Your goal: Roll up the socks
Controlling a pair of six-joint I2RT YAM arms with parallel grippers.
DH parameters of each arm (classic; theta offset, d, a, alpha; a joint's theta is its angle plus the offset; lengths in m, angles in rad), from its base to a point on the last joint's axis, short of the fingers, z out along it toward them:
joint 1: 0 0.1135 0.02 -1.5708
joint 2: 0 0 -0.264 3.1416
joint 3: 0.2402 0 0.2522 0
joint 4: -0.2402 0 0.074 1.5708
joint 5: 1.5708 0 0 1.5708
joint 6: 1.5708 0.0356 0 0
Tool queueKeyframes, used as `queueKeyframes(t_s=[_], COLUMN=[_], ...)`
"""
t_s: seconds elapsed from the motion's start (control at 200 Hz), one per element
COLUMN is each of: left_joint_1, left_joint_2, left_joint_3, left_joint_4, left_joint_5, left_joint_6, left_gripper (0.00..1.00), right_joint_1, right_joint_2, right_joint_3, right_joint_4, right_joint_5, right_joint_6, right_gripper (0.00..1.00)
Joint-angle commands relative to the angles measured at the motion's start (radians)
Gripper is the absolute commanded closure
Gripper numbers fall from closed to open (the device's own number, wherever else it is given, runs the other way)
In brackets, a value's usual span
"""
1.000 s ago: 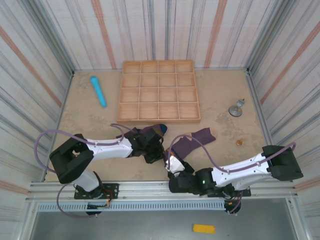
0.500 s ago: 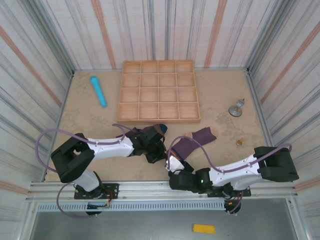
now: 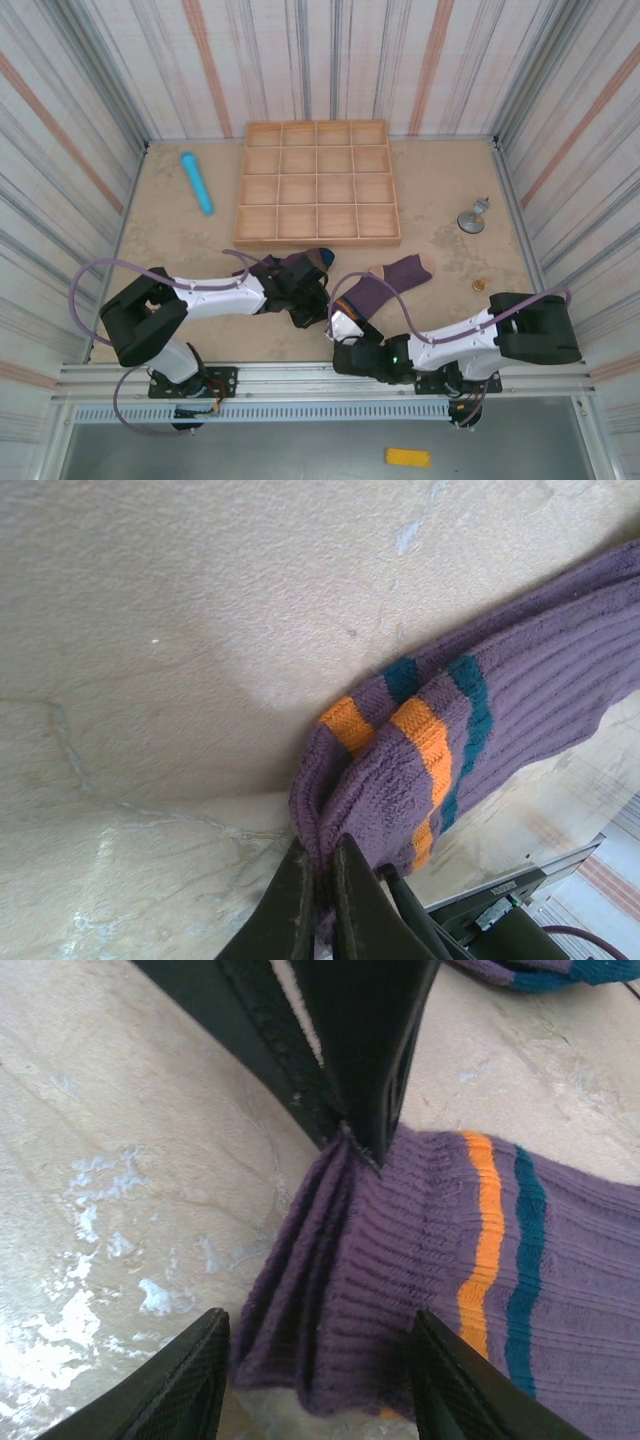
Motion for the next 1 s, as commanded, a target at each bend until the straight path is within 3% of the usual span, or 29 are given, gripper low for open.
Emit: queueKeyframes(t_s=[0.0,0.301,0.481,0.566,0.701,0.741,0.756,0.812,0.887,0.992], left_joint_1=[0.005,0.003,0.003,0.004,0.004,0.003,0.004,0.009,0.014,0.033], left_joint_2=[-0.028,-0.021,-0.027,-0.024,-0.041,-0.053,-0.059,-0.076,-0.096,-0.115], left_joint_3=[-0.008,-0.014,-0.013,-0.003,-0.004,-0.011,-0.01,-0.002,0.021,0.036], left_joint_4=[-0.022,-0.022,-0.019,-0.021,-0.009,0.002,0.003,-0.008,-0.051,-0.048], left_joint_5=[0.013,0.01,-0.006,-0.013,-0.037,-0.05,-0.054,-0.071,-0.094,-0.086], left_joint_6=[-0.011,-0.023,-0.027,-0.023,-0.004,0.003,0.007,0.034,0.082,0.207], left_gripper=[1.0,1.0,1.0,0.98,0.74,0.58,0.47,0.27,0.2,0.21], right_joint_1=[-0.016,-0.035,-0.053,-0.079,-0.158,-0.193,-0.207,-0.246,-0.265,-0.316], right_joint_2=[0.027,0.052,0.038,0.025,-0.023,-0.045,-0.055,-0.084,-0.125,-0.157], right_joint_3=[0.029,0.046,0.035,0.035,0.025,0.017,0.013,0.003,-0.012,-0.028], right_joint_4=[0.014,0.03,0.027,0.016,-0.01,-0.01,-0.01,-0.013,-0.018,-0.019], right_joint_5=[-0.005,-0.013,-0.058,-0.104,-0.256,-0.316,-0.341,-0.393,-0.418,-0.502], right_joint_6=[-0.031,-0.054,-0.047,-0.042,-0.013,0.003,0.011,0.033,0.057,0.101], right_gripper=[0.51,0.67,0.98,1.0,1.0,1.0,1.0,1.0,1.0,1.0])
